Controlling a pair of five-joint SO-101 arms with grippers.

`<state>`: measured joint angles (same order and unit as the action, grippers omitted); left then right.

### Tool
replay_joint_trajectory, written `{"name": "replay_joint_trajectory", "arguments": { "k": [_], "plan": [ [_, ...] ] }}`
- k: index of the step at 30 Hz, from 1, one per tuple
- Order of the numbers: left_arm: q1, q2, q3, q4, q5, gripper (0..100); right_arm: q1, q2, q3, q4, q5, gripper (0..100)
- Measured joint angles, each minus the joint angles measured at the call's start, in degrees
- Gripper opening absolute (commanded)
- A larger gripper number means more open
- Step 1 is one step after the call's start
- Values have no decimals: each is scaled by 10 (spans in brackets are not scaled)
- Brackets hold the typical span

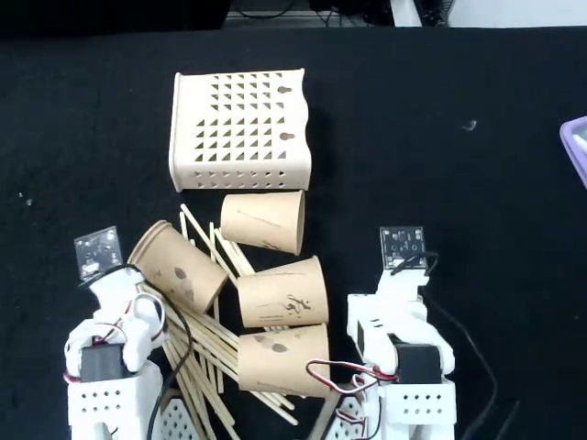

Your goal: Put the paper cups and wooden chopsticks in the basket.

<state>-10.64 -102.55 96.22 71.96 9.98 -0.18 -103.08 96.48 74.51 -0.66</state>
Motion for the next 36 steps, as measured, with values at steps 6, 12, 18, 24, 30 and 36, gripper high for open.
{"name": "replay_joint_trajectory", "arguments": {
  "k": [6,12,18,24,30,36],
  "plan": [
    [33,0,0,0,-49,30,0,0,0,-1,0,15],
    [-73,-13,-18,-55,-254,30,40,0,0,-111,0,16],
    [-244,-17,-119,-124,-310,30,53,0,-40,-265,146,16],
    [-273,-18,-265,-221,-314,134,53,0,-231,-279,193,36],
    [-272,-23,-376,-268,-260,255,53,0,-509,-185,178,171],
    [-235,11,-425,-279,-215,224,52,149,-743,-118,110,146]
  ]
}}
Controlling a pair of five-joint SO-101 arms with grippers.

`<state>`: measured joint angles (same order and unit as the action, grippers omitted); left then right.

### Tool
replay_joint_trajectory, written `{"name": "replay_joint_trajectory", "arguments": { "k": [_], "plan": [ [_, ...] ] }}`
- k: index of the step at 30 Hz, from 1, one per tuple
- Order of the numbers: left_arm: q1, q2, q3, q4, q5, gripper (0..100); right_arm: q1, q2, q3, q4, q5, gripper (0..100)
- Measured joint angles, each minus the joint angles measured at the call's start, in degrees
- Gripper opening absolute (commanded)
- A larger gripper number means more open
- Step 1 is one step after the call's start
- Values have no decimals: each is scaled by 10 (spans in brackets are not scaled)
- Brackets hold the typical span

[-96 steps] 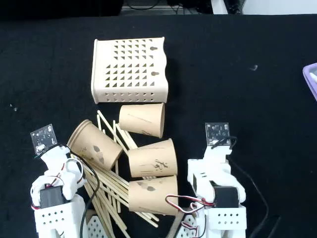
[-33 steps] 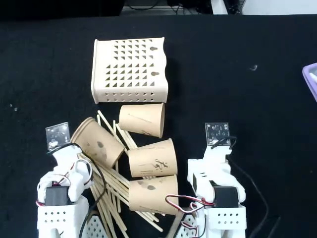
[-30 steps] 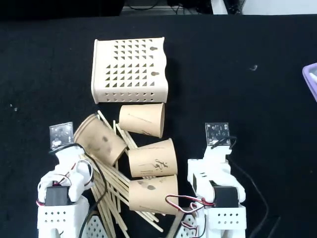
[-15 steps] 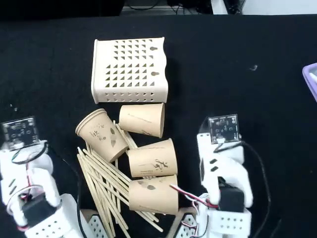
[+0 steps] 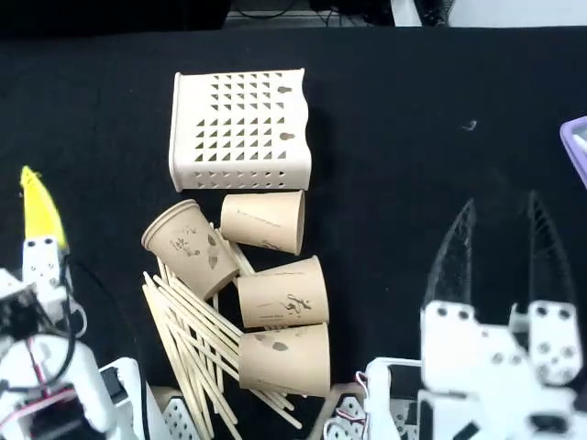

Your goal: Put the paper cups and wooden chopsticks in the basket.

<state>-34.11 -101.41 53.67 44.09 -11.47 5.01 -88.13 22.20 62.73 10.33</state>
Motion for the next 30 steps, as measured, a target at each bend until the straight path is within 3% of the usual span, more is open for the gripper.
{"name": "replay_joint_trajectory", "arguments": {
  "k": [4,8,15,19,25,30],
  "plan": [
    [32,89,-25,0,0,224,-21,134,-40,9,-63,146],
    [62,226,-26,-1,-4,224,-69,274,10,-8,-112,148],
    [95,466,-64,26,-18,225,-89,415,254,-236,-124,149],
    [117,585,-166,99,28,226,-89,440,369,-354,-162,152],
    [180,745,-374,220,113,259,-98,478,429,-412,-200,152],
    [249,884,-502,256,149,291,-98,544,437,-463,-201,152]
  ]
}}
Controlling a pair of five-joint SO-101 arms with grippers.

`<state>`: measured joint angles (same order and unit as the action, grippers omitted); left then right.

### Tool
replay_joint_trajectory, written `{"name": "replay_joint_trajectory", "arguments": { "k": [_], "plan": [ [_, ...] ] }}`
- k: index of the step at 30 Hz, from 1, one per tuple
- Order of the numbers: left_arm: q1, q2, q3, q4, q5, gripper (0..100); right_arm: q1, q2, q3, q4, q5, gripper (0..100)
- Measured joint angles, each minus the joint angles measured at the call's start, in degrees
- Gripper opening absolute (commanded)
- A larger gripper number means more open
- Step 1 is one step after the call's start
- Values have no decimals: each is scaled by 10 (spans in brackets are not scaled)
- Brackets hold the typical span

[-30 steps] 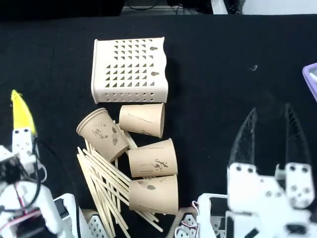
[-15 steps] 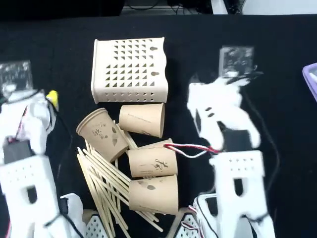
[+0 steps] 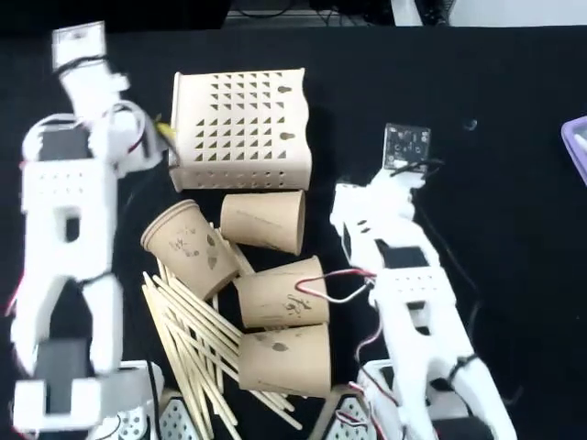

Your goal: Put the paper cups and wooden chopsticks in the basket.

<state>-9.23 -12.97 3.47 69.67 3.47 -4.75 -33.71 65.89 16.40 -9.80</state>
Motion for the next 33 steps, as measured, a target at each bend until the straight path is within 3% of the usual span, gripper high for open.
{"name": "replay_joint_trajectory", "arguments": {
  "k": [10,15,33],
  "plan": [
    [10,224,-134,4,11,291,0,124,-44,-7,0,152],
    [-19,293,-178,4,11,291,0,153,-61,-7,0,152],
    [-135,375,-231,-21,0,291,0,156,-62,-7,0,152]
  ]
}}
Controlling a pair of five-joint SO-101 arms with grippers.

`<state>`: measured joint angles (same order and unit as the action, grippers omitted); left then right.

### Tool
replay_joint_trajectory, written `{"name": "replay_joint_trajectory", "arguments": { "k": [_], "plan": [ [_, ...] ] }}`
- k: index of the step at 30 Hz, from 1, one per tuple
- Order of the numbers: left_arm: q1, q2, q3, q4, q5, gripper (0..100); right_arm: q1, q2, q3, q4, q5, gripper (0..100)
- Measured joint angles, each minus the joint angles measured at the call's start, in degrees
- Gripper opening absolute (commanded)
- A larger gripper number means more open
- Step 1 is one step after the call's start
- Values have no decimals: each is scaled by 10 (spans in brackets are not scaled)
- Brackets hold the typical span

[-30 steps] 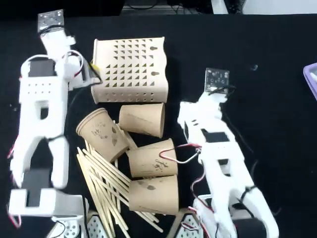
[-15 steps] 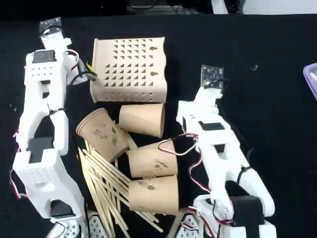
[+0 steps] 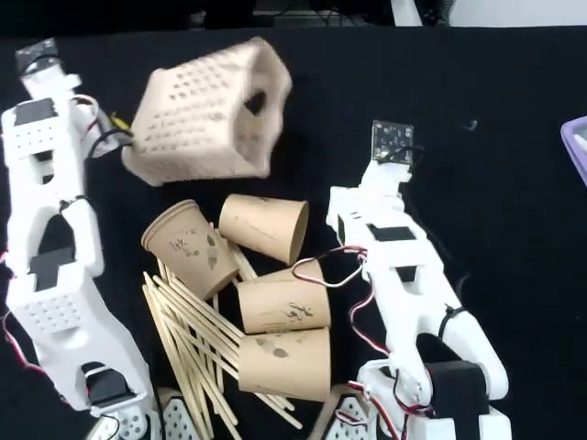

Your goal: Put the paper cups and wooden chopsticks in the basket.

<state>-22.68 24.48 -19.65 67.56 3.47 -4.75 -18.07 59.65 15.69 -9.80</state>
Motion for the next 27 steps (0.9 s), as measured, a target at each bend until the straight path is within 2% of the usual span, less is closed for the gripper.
{"name": "replay_joint_trajectory", "arguments": {
  "k": [14,19,27],
  "plan": [
    [-111,44,12,-33,-12,291,-2,0,0,0,0,152],
    [-140,41,-81,52,-11,292,-1,0,0,0,0,152],
    [-122,9,-346,269,23,296,-1,0,0,0,0,152]
  ]
}}
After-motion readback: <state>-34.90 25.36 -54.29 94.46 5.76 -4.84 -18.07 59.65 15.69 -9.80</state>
